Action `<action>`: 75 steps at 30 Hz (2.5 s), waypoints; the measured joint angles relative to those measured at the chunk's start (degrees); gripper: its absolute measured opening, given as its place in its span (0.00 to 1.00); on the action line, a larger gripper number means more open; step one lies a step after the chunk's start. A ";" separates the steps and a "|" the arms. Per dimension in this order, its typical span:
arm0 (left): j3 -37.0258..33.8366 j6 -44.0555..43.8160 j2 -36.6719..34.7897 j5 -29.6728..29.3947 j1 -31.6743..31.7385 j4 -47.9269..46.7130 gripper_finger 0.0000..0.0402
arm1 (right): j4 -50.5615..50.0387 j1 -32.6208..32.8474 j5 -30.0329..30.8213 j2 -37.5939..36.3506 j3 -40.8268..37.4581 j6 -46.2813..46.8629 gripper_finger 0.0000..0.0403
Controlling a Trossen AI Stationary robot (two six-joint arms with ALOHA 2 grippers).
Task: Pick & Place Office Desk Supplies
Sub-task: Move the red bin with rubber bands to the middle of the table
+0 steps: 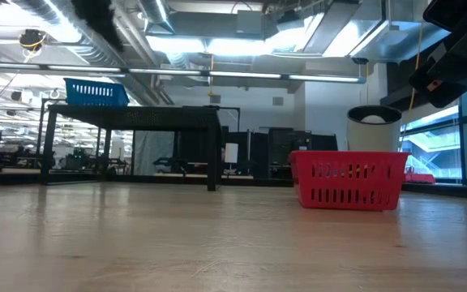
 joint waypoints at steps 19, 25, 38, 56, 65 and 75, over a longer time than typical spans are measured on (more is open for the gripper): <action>-10.46 -3.22 28.54 14.91 -25.38 57.16 0.39 | -0.01 0.01 0.01 0.00 0.02 0.01 0.33; -8.29 0.01 41.83 11.97 -30.34 64.70 0.45 | 0.00 0.00 0.01 0.00 0.02 0.02 0.33; -4.32 -7.54 48.59 5.15 -37.44 63.60 0.46 | 0.00 0.00 0.00 0.00 0.02 0.01 0.33; -4.30 -8.93 48.59 0.73 -41.85 66.16 0.47 | 10.14 0.00 25.45 2.06 0.02 -1.88 0.33; -4.30 -8.49 48.59 0.66 -41.86 65.70 0.47 | 19.76 -0.11 32.97 6.56 0.11 -1.27 0.33; -4.30 -8.43 48.59 -2.43 -42.78 65.46 0.47 | 24.71 -2.52 29.96 10.10 0.09 0.09 0.33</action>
